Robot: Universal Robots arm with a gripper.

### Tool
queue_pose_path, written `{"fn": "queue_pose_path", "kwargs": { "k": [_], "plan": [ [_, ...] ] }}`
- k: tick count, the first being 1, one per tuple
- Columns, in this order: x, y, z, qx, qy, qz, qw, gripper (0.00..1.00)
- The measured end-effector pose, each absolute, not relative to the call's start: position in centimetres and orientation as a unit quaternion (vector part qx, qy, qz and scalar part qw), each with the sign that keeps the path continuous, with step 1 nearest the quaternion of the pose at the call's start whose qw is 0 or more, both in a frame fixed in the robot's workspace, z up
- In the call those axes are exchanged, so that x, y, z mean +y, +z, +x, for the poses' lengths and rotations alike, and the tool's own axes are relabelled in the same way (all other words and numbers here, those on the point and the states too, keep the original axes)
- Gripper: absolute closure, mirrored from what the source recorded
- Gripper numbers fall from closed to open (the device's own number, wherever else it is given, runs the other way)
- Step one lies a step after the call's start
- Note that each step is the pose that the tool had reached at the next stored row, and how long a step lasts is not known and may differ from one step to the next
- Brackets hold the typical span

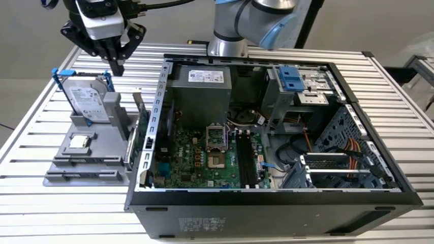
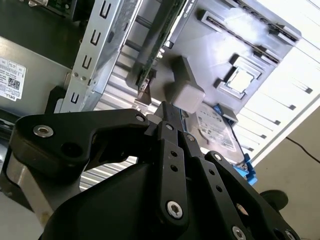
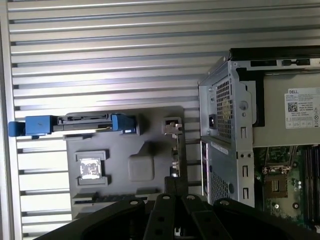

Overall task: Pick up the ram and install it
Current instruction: 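Reach for the ram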

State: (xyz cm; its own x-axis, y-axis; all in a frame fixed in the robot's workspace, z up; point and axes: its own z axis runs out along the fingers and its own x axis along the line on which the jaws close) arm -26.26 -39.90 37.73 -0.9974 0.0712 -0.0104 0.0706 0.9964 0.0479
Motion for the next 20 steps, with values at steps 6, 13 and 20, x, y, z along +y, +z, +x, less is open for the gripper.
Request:
{"fn": "queue_pose_path", "kwargs": {
  "k": [6, 13, 20],
  "plan": [
    [-39.9, 37.7, -26.6, 0.999, 0.024, 0.035, 0.006, 1.00],
    [-39.9, 37.7, -27.1, 0.999, 0.024, 0.035, 0.006, 1.00],
    [-39.9, 37.7, -27.7, 0.999, 0.024, 0.035, 0.006, 1.00]
  ]
}}
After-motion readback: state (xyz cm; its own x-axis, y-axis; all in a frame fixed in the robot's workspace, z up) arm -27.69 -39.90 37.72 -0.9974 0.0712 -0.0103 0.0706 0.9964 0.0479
